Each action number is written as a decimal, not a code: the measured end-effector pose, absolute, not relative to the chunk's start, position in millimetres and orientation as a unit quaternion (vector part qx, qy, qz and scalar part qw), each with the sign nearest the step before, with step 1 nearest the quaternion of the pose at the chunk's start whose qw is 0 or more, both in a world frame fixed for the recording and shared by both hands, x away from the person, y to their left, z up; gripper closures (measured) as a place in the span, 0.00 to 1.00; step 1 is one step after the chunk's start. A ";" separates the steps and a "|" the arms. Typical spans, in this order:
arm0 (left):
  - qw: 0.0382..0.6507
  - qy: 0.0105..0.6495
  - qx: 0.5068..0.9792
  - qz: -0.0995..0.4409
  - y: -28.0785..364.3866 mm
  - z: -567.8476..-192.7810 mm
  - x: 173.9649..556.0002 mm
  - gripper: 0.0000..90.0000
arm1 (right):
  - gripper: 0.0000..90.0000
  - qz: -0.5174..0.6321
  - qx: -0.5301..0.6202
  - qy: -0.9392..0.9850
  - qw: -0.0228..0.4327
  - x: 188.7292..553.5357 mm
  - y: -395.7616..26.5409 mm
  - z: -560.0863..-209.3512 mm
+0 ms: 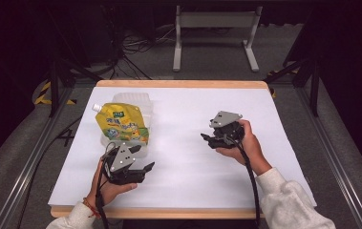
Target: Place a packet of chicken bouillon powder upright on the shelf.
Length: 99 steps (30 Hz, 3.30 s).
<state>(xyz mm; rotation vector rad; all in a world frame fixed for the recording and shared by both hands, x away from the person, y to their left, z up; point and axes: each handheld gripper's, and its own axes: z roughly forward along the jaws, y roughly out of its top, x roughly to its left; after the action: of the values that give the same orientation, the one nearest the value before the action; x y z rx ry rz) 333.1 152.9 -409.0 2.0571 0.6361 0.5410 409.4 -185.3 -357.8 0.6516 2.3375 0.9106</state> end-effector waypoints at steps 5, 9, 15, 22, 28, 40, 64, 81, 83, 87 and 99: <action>0.441 0.250 0.835 0.213 146.9 -411.7 330.6 0.26 | 0.41 0.329 0.248 0.870 0.270 405.5 -194.8 -363.3; 0.438 0.242 0.840 0.211 142.4 -413.2 329.0 0.23 | 0.36 0.317 0.251 0.872 0.276 401.8 -202.6 -366.6; 0.430 0.240 0.846 0.205 138.9 -417.6 327.1 0.22 | 0.32 0.303 0.256 0.874 0.280 394.7 -216.0 -372.8; 0.419 0.231 0.855 0.202 136.5 -423.1 323.6 0.21 | 0.28 0.297 0.263 0.874 0.281 385.4 -230.2 -379.6; 0.412 0.226 0.860 0.198 134.3 -426.4 322.7 0.19 | 0.26 0.290 0.265 0.874 0.286 374.2 -244.8 -387.8; 0.405 0.218 0.867 0.193 130.6 -431.5 322.5 0.18 | 0.23 0.292 0.279 0.869 0.286 353.6 -274.1 -400.6; 0.388 0.203 0.878 0.192 131.8 -440.1 317.2 0.17 | 0.18 0.321 0.342 0.837 0.284 308.4 -334.8 -432.9; 0.396 0.201 0.877 0.184 139.2 -439.5 316.4 0.16 | 0.15 0.346 0.407 0.791 0.298 274.6 -366.4 -441.9; 0.398 0.202 0.876 0.183 138.3 -439.9 316.3 0.15 | 0.15 0.346 0.410 0.790 0.296 273.6 -366.3 -442.5; 0.401 0.195 0.878 0.175 136.0 -441.2 318.1 0.15 | 0.15 0.337 0.405 0.795 0.301 269.9 -362.5 -443.8; 0.396 0.187 0.883 0.170 131.6 -443.0 320.8 0.15 | 0.15 0.331 0.407 0.796 0.303 267.6 -361.6 -445.7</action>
<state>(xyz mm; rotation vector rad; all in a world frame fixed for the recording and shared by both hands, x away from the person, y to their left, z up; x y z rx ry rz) 320.8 131.6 -443.0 2.2363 0.4741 0.4308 267.6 -361.6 -445.7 1.0780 2.1092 0.8769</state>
